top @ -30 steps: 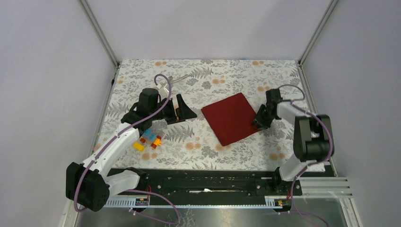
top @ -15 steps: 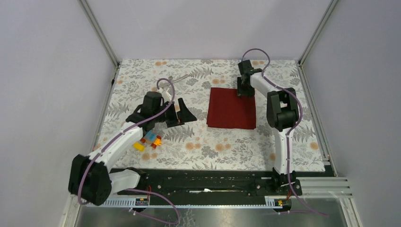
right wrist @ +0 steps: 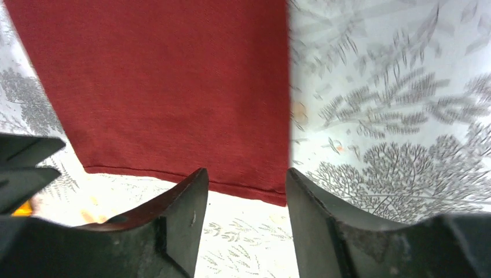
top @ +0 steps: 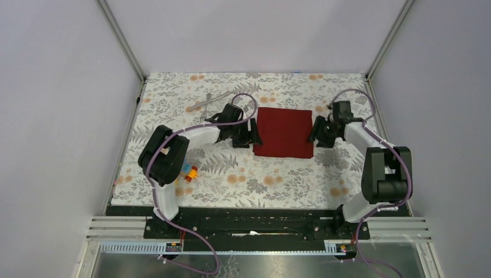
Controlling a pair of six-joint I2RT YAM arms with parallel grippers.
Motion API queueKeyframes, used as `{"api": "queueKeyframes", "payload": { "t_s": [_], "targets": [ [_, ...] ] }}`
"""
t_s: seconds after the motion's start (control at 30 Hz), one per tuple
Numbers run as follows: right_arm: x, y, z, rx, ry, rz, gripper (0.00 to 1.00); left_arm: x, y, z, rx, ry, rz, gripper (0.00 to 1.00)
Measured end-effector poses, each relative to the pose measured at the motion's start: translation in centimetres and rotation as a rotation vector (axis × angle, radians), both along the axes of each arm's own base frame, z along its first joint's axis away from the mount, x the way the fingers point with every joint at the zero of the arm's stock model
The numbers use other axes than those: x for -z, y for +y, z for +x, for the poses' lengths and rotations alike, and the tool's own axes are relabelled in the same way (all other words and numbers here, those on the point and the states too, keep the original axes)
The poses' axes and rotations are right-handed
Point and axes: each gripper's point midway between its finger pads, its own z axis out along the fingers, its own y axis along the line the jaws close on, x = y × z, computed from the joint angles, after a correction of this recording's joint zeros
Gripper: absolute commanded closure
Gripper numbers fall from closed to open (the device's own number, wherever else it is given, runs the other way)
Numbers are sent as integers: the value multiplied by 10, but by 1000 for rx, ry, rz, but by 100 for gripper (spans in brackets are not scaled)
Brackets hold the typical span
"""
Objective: Fold the napkin into a case and place the utensils inside
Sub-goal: Pick up the top corner of the square-folded napkin from the center of the board.
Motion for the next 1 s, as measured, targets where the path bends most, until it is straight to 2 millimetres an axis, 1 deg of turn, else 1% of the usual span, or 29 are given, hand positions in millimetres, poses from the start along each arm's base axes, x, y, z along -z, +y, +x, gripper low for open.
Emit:
{"api": "queueKeyframes", "payload": {
  "t_s": [0.1, 0.13, 0.2, 0.27, 0.33, 0.43, 0.47, 0.5, 0.53, 0.57, 0.63, 0.67, 0.77, 0.8, 0.9, 1.0],
  "targets": [
    [29, -12, -25, 70, 84, 106, 49, 14, -1, 16, 9, -27, 51, 29],
    [36, -15, -32, 87, 107, 129, 51, 18, -3, 18, 17, -24, 60, 32],
    [44, -19, -43, 119, 141, 161, 53, 18, -5, 28, 30, -52, 77, 40],
    [47, -21, -45, 136, 144, 178, 56, 20, -10, 32, 50, -68, 84, 48],
    [47, -22, -42, 142, 132, 181, 58, 23, -14, 30, 77, -82, 91, 56],
    [47, -24, -36, 146, 110, 181, 60, 28, -24, 19, 108, -88, 79, 64],
    [47, -24, -35, 145, 107, 181, 60, 29, -28, 13, 114, -85, 63, 65],
    [48, -25, -34, 146, 104, 180, 60, 29, -31, 8, 117, -89, 50, 61],
    [49, -25, -34, 146, 102, 179, 60, 30, -33, 2, 117, -87, 37, 55],
    [50, -25, -35, 147, 104, 179, 58, 30, -33, -5, 116, -80, 24, 52],
    [52, -25, -37, 149, 106, 177, 52, 27, -33, -12, 111, -80, 6, 47],
    [53, -26, -37, 152, 109, 173, 51, 25, -33, -16, 108, -78, 0, 43],
    [51, -30, -36, 163, 98, 153, 49, 22, -29, -25, 98, -66, -12, 39],
    [51, -33, -36, 169, 94, 138, 49, 21, -28, -28, 96, -62, -14, 39],
    [47, -36, -38, 177, 84, 120, 52, 20, -25, -41, 90, -37, -16, 48],
    [44, -37, -37, 176, 73, 118, 56, 23, -28, -52, 91, -9, -17, 55]
  ]
}}
